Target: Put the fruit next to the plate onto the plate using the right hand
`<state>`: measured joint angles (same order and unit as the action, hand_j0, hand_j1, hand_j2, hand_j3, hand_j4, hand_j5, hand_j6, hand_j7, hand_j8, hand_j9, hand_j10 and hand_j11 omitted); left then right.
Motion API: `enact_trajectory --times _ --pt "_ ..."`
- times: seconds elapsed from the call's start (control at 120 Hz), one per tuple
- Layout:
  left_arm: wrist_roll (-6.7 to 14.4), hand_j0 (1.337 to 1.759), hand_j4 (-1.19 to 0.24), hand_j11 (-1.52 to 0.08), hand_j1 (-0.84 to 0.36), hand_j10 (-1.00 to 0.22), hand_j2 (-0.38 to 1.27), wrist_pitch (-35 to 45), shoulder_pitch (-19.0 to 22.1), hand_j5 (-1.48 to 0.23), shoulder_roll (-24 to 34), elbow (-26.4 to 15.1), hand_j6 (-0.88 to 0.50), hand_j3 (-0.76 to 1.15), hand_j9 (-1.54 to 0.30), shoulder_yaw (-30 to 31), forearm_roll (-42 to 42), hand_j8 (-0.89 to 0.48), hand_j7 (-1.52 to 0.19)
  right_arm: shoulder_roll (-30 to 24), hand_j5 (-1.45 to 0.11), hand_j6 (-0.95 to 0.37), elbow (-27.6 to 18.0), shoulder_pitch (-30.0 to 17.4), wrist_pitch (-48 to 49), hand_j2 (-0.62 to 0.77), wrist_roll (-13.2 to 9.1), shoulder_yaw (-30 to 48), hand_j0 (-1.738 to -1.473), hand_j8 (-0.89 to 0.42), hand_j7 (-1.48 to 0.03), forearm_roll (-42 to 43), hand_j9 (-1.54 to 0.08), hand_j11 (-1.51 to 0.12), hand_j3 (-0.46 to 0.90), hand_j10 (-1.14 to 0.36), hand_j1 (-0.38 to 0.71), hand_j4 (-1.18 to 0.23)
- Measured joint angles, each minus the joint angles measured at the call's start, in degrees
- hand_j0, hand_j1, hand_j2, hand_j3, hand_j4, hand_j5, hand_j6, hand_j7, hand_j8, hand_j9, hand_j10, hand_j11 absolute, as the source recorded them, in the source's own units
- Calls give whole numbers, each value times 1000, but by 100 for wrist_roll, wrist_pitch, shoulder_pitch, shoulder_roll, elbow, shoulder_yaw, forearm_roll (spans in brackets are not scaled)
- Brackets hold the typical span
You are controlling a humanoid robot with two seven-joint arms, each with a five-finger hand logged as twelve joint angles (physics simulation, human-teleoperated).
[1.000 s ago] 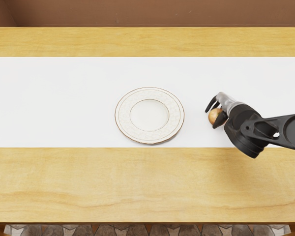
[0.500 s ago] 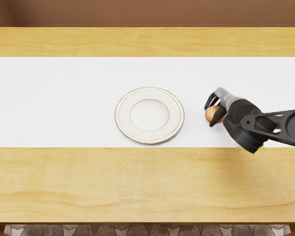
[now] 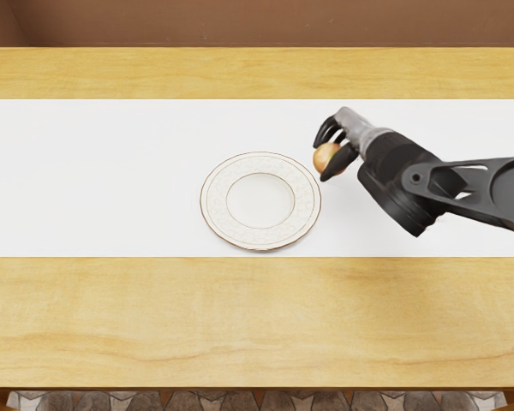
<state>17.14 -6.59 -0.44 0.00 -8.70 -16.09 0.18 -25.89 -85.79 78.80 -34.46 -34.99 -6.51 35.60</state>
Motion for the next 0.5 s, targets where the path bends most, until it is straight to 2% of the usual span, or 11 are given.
enact_trajectory --times 0.175,0.333,0.417,0.467,0.5 --pt "0 1658 -11 -14 336 -11 2 0 0 -14 0 0 -11 0 -14 0 0 -11 -14 450 -1291 -407 -15 95 -9 250 1 145 -1653 -250 -1134 10 -1188 -1220 1 -387 232 -801" --pt "0 1658 -11 -14 336 -11 2 0 1 -14 0 0 -11 0 -14 0 -1 -11 -14 883 -1279 -377 22 116 -20 361 13 177 -1656 -256 -1134 24 -1203 -1221 1 -394 281 -807" --pt "0 1658 -11 -14 336 -10 2 0 6 -14 0 0 -11 0 -14 0 -1 -11 -14 1070 -1269 -377 88 91 -27 507 12 167 -1657 -251 -1134 29 -1207 -1215 2 -423 337 -811" --pt "0 1658 -11 -14 336 -10 2 0 0 -14 0 0 -11 0 -14 1 -1 -11 -14 1130 -1141 -397 134 51 -37 432 8 160 -1658 -294 -1031 102 -1091 -1097 0 -422 307 -744" --pt "0 1658 -11 -14 336 -11 2 0 0 -14 0 0 -11 0 -14 1 0 -11 -14 1156 -1011 -370 172 19 -41 361 6 160 -1658 -282 -918 149 -969 -973 0 -391 247 -664"
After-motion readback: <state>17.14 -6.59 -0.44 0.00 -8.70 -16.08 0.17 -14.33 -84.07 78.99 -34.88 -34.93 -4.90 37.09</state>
